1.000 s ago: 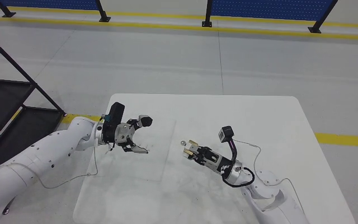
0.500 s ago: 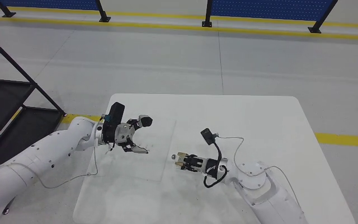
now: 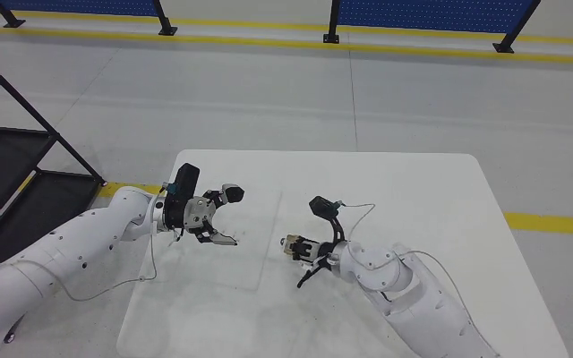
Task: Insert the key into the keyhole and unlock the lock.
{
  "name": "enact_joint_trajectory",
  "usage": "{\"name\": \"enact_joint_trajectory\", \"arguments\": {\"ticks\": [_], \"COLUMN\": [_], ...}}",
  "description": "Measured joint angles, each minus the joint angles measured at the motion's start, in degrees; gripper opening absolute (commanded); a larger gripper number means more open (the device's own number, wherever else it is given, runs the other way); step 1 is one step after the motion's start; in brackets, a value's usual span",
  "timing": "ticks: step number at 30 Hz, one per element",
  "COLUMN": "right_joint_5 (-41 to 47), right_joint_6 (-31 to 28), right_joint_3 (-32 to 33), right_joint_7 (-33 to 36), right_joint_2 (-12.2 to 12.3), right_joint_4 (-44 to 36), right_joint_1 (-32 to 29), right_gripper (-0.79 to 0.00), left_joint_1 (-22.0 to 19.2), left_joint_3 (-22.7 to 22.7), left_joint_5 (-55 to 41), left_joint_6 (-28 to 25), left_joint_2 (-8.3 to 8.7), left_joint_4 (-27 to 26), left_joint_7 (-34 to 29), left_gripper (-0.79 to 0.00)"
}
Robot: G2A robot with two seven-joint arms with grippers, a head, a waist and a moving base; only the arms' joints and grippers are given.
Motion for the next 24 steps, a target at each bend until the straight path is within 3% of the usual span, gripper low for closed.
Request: {"name": "enact_joint_trajectory", "arguments": {"ticks": [8,15,16,17,19,20,24], "right_joint_5": [-3.6,-4.0,-3.9,-3.8,-3.8,-3.8,-4.4], "right_joint_6": [8.2,10.8,11.0,11.2,11.5,11.8,12.3], "right_joint_3": [-3.0,-4.6,-4.7,-4.7,-4.7,-4.7,-4.5], "right_joint_7": [4.6,5.6,5.7,5.8,5.9,5.9,5.9], "right_joint_2": [-0.8,-1.4,-1.5,-1.5,-1.5,-1.5,-1.4], "right_joint_4": [4.2,6.3,6.4,6.4,6.4,6.3,5.6], "right_joint_1": [5.3,7.3,7.4,7.4,7.5,7.5,7.2], "right_gripper": [-0.785,-0.785,-0.696,-0.523,-0.311,-0.031,0.0], "left_joint_1": [0.0,0.0,0.0,0.0,0.0,0.0,0.0], "left_joint_3": [0.0,0.0,0.0,0.0,0.0,0.0,0.0], "left_joint_5": [0.0,0.0,0.0,0.0,0.0,0.0,0.0], "left_joint_6": [0.0,0.0,0.0,0.0,0.0,0.0,0.0], "left_joint_2": [0.0,0.0,0.0,0.0,0.0,0.0,0.0], "left_joint_4": [0.0,0.0,0.0,0.0,0.0,0.0,0.0], "left_joint_7": [0.0,0.0,0.0,0.0,0.0,0.0,0.0], "left_gripper": [0.0,0.0,0.0,0.0,0.0,0.0,0.0]}}
